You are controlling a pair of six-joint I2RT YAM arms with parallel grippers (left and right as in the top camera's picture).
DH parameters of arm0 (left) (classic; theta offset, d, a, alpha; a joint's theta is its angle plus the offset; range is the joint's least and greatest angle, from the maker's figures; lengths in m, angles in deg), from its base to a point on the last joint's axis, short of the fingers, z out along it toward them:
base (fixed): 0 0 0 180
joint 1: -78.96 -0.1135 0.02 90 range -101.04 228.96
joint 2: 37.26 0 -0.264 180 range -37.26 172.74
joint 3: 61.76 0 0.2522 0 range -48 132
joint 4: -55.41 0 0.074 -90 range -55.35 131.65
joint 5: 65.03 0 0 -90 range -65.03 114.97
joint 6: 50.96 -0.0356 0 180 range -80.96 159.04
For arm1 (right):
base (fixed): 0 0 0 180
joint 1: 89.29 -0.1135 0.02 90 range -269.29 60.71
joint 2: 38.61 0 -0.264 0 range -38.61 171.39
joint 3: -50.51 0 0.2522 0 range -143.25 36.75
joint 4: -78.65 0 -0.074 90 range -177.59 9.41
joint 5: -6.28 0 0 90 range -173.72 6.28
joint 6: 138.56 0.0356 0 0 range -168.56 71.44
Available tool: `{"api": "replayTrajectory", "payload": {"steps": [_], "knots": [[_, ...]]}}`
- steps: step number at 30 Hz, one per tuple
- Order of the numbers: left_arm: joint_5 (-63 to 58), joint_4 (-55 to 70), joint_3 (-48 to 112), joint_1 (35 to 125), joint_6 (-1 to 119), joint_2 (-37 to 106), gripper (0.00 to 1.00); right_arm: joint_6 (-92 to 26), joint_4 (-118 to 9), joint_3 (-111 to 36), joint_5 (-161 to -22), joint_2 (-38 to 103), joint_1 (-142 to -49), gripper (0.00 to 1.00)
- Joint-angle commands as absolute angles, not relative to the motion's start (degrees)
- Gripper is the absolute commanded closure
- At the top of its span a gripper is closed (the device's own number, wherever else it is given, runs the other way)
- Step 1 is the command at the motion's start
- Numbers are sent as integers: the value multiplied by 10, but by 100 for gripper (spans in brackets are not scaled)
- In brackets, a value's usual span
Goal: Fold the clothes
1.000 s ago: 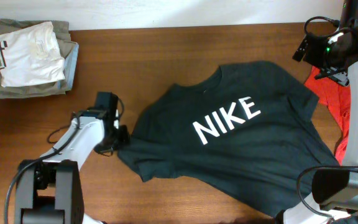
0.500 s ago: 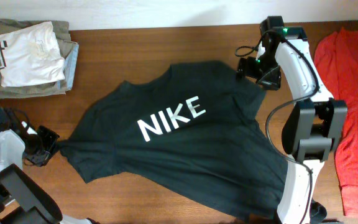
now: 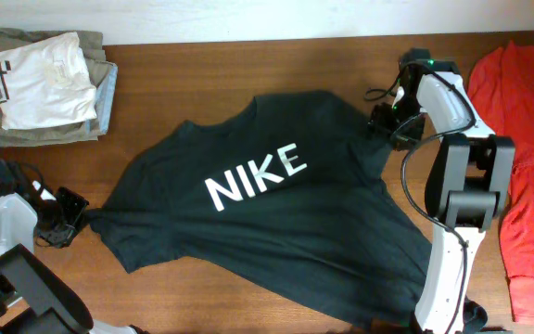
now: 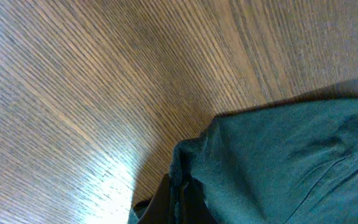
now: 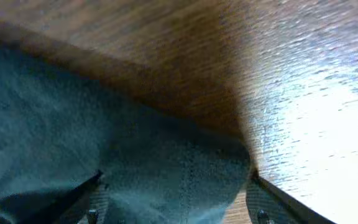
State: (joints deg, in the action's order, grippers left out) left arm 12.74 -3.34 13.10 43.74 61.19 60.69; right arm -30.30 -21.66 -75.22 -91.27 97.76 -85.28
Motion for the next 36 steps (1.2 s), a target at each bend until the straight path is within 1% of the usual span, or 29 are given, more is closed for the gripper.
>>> {"api": "replayTrajectory", "payload": {"steps": [1,2,3,4,5,8,10,13,16,18,19,20,21,22,24,26,27,28,30,33,35,36], "knots": [[123,-31,139,438,617,609,99,-298,-237,-736,-910,984,-856,51],[123,-30,139,438,617,609,99,-298,-245,-736,-910,984,-856,64],[123,-30,139,438,617,609,99,-285,-260,-736,-910,984,-856,69],[123,-30,139,438,617,609,99,-283,-283,-739,-919,984,-856,91],[123,-28,139,441,617,609,99,-283,-310,-739,-941,984,-857,96],[123,-26,139,464,617,609,99,-248,-404,-770,-1023,984,-870,96],[123,-25,139,499,618,609,99,-212,-458,-855,-1067,984,-898,96],[123,-24,139,559,617,609,99,-145,-510,-1006,-1076,984,-968,96],[123,-19,139,595,617,609,99,-91,-580,-1072,-1122,984,-1056,96],[123,-19,139,601,617,609,99,-102,-599,-1074,-1137,984,-1104,91],[123,-19,139,602,618,609,99,-138,-577,-1074,-1127,984,-1118,63],[123,-20,139,602,617,609,99,-160,-536,-1075,-1094,983,-1117,52],[123,-22,139,602,617,609,99,-177,-478,-1084,-1058,980,-1100,22],[123,-24,139,602,617,609,99,-190,-381,-1115,-1004,975,-1067,1],[123,-24,139,602,617,609,99,-201,-201,-1210,-928,967,-998,1],[123,-24,139,602,617,609,99,-201,-19,-1351,-914,966,-926,1],[123,-24,139,602,617,609,99,-201,54,-1424,-914,966,-898,1],[123,-25,139,602,617,609,99,-200,95,-1433,-912,945,-881,2],[123,-31,139,602,617,609,99,-230,97,-1432,-936,902,-885,1],[123,-56,139,602,617,609,98,-255,97,-1407,-916,809,-921,1],[123,-64,139,602,617,609,98,-254,97,-1285,-866,700,-939,1],[123,-66,139,602,617,609,99,-254,97,-1172,-837,628,-942,1]]}}
